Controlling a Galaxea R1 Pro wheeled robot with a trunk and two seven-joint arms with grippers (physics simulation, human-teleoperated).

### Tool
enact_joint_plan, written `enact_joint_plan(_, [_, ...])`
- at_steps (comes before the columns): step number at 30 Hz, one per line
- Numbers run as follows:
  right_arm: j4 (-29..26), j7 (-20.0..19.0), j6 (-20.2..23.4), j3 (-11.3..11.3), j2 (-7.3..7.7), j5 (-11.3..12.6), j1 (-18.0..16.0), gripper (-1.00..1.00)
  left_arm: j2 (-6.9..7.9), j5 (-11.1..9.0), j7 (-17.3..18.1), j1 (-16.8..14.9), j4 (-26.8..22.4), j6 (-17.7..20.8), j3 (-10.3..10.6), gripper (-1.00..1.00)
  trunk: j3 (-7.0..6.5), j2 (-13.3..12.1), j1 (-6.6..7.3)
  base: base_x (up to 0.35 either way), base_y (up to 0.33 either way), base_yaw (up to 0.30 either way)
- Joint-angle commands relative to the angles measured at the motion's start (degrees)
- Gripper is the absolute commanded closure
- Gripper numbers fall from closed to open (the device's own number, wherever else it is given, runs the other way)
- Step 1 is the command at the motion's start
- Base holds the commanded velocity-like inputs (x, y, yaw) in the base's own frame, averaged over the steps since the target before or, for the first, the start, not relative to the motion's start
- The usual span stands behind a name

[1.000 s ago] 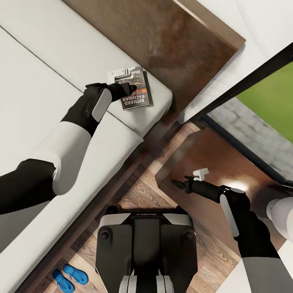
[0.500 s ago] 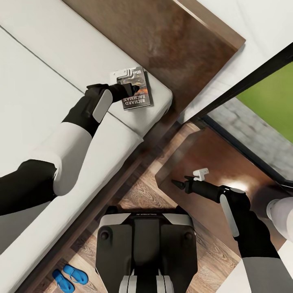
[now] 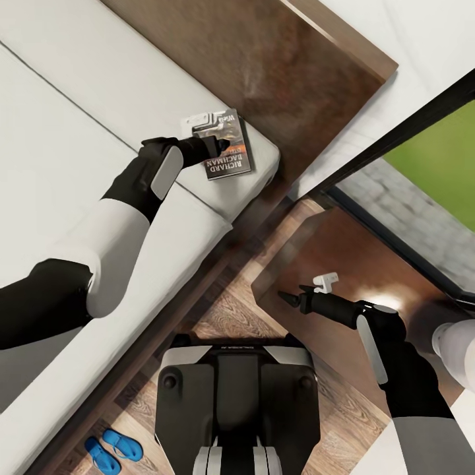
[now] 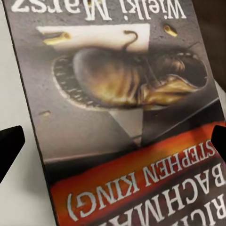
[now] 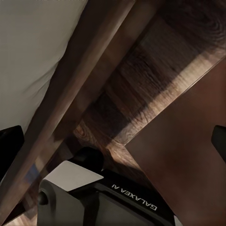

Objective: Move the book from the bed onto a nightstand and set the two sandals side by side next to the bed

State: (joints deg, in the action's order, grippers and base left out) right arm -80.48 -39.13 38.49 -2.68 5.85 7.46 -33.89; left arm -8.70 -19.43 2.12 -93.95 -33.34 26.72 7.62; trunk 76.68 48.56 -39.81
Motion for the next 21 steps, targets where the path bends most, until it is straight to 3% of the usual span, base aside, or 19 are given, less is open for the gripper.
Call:
enact_joint_plan(1, [0.0,0.0,0.4,0.0,0.02,0.4,0.0,-1.00,0.00,-0.8,0.0,0.0,0.4,0.4,0.0,-1.00,0.03,0.0,-0.03,0.000,0.000,0.000])
enact_joint_plan(21, [0.0,-0.1,0.4,0.0,0.04,0.4,0.0,-1.00,-0.35,-0.8,1.9,0.2,0.6,0.6,0.1,-1.00,0.03,0.0,-0.03,0.000,0.000,0.000])
